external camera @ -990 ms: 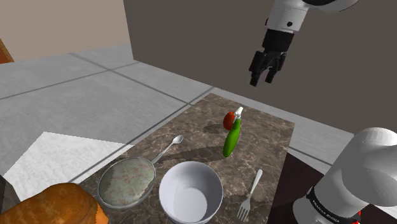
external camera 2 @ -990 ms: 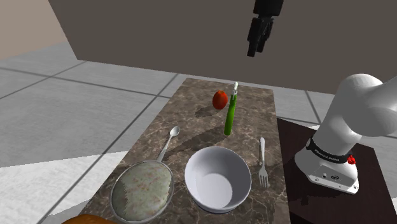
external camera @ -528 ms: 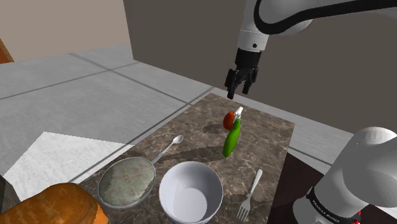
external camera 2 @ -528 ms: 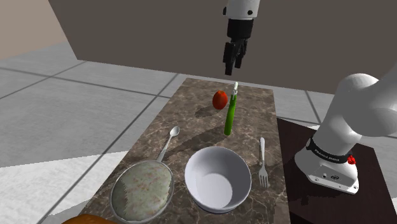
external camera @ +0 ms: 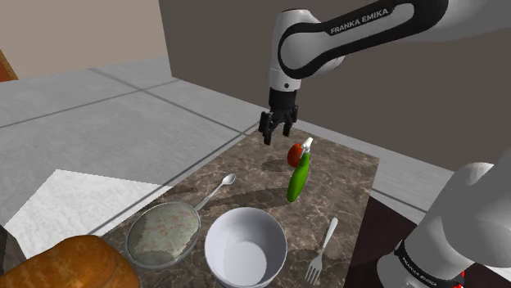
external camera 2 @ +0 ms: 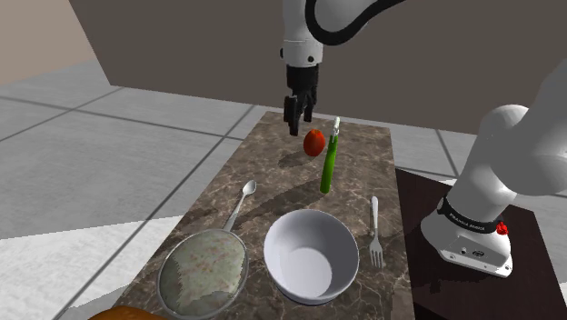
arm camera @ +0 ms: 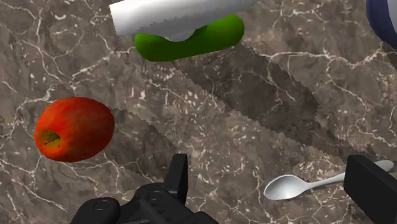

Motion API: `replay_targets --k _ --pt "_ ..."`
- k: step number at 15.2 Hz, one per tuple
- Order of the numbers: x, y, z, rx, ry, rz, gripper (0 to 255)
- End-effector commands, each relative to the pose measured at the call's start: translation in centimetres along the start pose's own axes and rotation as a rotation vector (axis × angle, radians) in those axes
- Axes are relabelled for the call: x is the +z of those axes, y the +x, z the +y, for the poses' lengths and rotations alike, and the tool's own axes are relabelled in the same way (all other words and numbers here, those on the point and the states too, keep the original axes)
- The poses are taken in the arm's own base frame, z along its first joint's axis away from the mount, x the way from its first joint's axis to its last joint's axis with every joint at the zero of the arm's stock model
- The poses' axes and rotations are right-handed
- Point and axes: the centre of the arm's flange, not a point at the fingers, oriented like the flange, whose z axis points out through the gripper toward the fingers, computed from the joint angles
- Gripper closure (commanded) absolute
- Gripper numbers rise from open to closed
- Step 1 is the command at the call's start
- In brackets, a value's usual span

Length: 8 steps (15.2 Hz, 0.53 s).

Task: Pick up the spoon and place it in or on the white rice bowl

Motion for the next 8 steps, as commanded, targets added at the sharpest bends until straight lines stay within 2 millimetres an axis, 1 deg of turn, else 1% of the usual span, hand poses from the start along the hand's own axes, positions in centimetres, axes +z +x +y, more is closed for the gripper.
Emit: replay_targets --k 1,8 --pt "1.8 1.9 -1.0 -0.017 -0.006 -0.012 0" --pt "8.6 8.0 -4.4 -0.075 -0.028 -0.054 0"
